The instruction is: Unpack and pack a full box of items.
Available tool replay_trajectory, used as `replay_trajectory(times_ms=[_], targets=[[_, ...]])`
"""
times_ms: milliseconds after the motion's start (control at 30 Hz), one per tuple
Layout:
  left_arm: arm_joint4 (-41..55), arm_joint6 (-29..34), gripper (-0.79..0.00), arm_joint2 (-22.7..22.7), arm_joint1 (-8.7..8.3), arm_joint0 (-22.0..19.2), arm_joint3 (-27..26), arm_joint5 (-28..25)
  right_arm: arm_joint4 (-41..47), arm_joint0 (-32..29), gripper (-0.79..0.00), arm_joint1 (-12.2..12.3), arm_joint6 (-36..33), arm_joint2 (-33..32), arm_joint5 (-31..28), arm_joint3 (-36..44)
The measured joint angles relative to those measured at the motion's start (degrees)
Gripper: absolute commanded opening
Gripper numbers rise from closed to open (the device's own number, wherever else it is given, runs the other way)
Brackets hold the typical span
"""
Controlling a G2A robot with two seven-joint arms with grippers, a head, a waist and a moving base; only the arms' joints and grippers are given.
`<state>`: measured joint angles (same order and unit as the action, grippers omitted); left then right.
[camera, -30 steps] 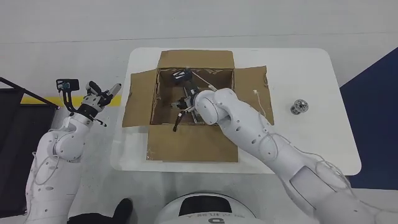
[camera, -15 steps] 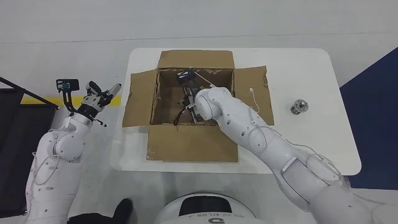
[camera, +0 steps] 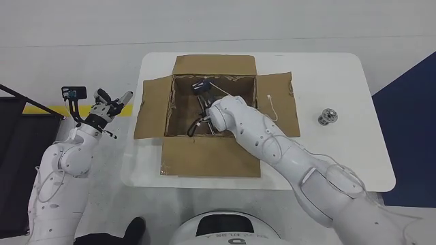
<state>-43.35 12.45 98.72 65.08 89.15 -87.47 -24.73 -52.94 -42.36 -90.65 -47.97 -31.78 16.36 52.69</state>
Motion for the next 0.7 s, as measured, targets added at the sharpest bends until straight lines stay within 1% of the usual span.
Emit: replay_trajectory(times_ms=[33,100,133,333,433,533,700], targets=[[0.0,0.0,0.000,0.0,0.00,0.0,0.0,0.0,0.1,0.2,-0.551,-0.1,-0.2,-0.1,0.0,-0.3],[0.0,0.0,0.000,0.0,0.00,0.0,0.0,0.0,0.2,0.5,-0.659,-0.4,-0.5,-0.4,0.0,-0.9],[0.0,0.0,0.000,0.0,0.00,0.0,0.0,0.0,0.1,0.6,-0.785,-0.5,-0.6,-0.6,0.0,-1.2],[0.0,0.0,0.000,0.0,0.00,0.0,0.0,0.0,0.2,0.5,-0.785,-0.3,-1.2,-2.4,-1.2,-0.5],[0.0,0.0,0.000,0.0,0.00,0.0,0.0,0.0,-0.6,-0.9,-0.785,0.4,-0.3,-3.8,-1.6,2.8],[0.0,0.0,0.000,0.0,0.00,0.0,0.0,0.0,-3.6,-3.3,-0.785,1.8,0.1,-5.6,-0.5,8.4],[0.0,0.0,0.000,0.0,0.00,0.0,0.0,0.0,-11.2,-11.2,-0.785,5.2,0.0,-10.4,1.1,22.9]])
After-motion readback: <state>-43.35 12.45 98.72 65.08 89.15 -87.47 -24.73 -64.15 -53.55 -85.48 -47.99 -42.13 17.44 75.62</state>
